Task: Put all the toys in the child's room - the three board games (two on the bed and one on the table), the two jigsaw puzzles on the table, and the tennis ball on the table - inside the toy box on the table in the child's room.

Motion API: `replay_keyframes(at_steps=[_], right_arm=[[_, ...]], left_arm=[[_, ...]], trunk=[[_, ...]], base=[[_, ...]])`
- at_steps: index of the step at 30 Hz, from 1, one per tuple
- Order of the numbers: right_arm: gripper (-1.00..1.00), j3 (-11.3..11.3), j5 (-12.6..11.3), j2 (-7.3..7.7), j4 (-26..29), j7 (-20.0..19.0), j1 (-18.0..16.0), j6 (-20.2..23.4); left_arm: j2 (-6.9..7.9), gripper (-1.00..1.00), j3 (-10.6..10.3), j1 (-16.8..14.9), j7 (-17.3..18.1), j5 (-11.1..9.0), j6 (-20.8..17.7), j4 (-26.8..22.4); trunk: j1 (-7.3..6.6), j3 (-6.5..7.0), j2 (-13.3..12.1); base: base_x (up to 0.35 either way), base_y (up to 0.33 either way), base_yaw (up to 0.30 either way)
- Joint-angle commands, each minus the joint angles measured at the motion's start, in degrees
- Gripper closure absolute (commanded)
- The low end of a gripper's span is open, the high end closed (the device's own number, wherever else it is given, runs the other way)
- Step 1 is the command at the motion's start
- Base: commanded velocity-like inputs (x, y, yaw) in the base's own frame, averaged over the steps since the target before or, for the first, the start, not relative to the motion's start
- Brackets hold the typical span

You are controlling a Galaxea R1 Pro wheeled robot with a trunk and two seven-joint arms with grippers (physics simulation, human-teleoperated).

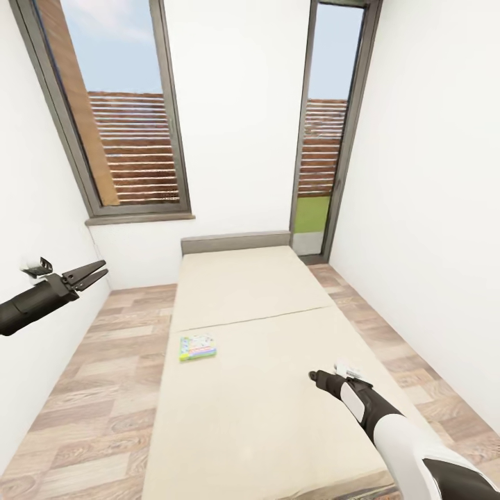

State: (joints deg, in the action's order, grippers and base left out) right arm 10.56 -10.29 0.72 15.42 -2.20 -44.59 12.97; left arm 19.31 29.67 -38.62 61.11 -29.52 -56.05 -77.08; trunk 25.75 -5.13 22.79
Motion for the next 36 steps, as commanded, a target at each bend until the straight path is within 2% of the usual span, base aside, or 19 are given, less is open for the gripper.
replay_keyframes(at_steps=[1, 9, 17, 23, 27, 29, 30, 31, 32, 34, 36], right_arm=[[-1.00, 0.24, -0.25, -0.01, 0.07, -0.17, -0.03, 0.19], [-1.00, 0.27, -0.25, 0.11, 0.07, -0.62, 0.03, -0.29], [-1.00, 0.62, -0.47, 0.36, 0.13, -3.53, 0.09, -0.41], [-1.00, 1.13, -0.95, 0.80, 0.17, -5.07, 0.07, -0.55], [-1.00, 1.37, -1.10, 2.69, 0.19, -5.60, 0.04, -1.24], [-1.00, 1.42, -1.33, 4.49, 0.18, -6.80, 0.04, -1.72], [-1.00, 1.46, -1.68, 6.08, 0.15, -8.69, 0.00, -1.88], [-1.00, 1.48, -1.92, 6.93, 0.13, -10.02, -0.01, -1.94], [-1.00, 1.51, -2.66, 8.72, 0.08, -13.53, -0.03, -1.97], [-1.00, 1.52, -3.84, 10.37, 0.04, -17.83, -0.04, -1.88], [-1.00, 1.50, -6.80, 12.67, -0.04, -26.25, -0.03, -1.56]], left_arm=[[0.00, -1.00, 0.04, -0.05, 0.15, -0.01, -0.25, 0.00], [-0.06, -1.00, -0.09, 0.01, 0.08, -0.09, -0.18, 0.00], [-0.08, -1.00, -0.21, 0.03, -0.02, -0.01, -0.20, 0.00], [-0.06, -1.00, -0.90, 0.04, -1.86, 1.09, -0.27, 0.00], [-0.06, -1.00, -2.52, 0.04, -5.00, 2.38, -0.34, 0.00], [-0.06, -1.00, -3.50, 0.02, -7.47, 2.80, -0.40, 0.01], [-0.06, -1.00, -4.00, 0.03, -9.24, 2.96, -0.41, 0.00], [-0.06, -1.00, -4.18, 0.03, -10.10, 3.02, -0.44, 0.02], [-0.06, -1.00, -4.43, 0.03, -11.73, 3.07, -0.48, 0.04], [-0.06, -1.00, -4.61, 0.03, -13.04, 3.08, -0.56, 0.03], [-0.02, -1.00, -4.83, 0.03, -14.54, 3.00, -0.88, 0.01]], trunk=[[0.04, -0.11, 0.13], [0.04, -0.06, 0.13], [0.04, -0.06, 0.13], [0.04, -0.06, 0.13], [0.04, -0.06, 0.13], [0.04, -0.06, 0.13], [0.04, -0.06, 0.13], [0.04, -0.06, 0.13], [0.04, -0.06, 0.13], [0.04, -0.06, 0.13], [0.04, -0.06, 0.13]], base=[[0.000, 0.033, -0.172], [0.000, 0.008, -0.057], [0.000, 0.000, -0.002], [0.000, 0.000, 0.000], [0.000, 0.000, 0.000], [0.000, 0.000, 0.000], [0.000, 0.000, 0.000], [0.000, 0.000, 0.000], [0.000, 0.000, 0.000], [0.000, 0.000, 0.000], [0.000, 0.000, 0.000]])
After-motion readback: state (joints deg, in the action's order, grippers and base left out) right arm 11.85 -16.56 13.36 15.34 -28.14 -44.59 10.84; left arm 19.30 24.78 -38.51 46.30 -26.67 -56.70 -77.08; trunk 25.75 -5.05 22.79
